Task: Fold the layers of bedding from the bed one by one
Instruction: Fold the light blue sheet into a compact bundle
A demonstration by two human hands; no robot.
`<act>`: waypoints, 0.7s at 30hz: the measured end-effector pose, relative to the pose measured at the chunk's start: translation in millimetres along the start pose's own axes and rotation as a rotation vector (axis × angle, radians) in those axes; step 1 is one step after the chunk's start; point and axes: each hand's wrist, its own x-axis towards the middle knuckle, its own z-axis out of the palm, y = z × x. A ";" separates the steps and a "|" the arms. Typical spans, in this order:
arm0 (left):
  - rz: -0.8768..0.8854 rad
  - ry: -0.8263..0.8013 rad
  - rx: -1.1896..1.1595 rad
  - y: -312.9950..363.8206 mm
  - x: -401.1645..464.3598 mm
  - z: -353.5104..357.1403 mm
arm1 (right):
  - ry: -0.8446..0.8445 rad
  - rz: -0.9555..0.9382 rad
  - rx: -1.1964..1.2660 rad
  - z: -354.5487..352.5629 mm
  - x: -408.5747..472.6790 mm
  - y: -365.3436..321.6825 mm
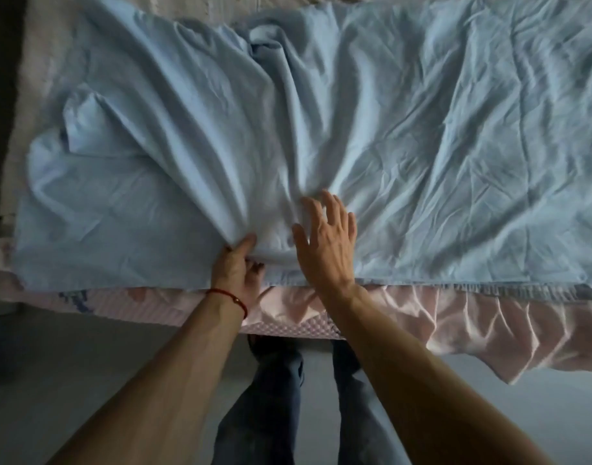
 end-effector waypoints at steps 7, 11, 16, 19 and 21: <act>0.018 0.097 0.161 12.4 -6.5 -50.1 | -0.324 -0.161 -0.206 38.4 35.2 -44.8; 0.536 0.286 0.911 82.7 18.5 -75.8 | -0.410 -0.070 -0.315 59.6 48.0 -46.3; 0.699 0.361 1.648 167.1 63.6 -106.1 | -0.464 -0.028 -0.519 81.0 64.4 -54.8; 0.401 0.108 1.906 188.8 89.3 -130.1 | -0.503 0.029 -0.604 88.2 74.1 -62.7; 0.364 -0.043 1.978 202.2 98.5 -137.2 | -0.539 0.054 -0.641 91.0 78.2 -66.1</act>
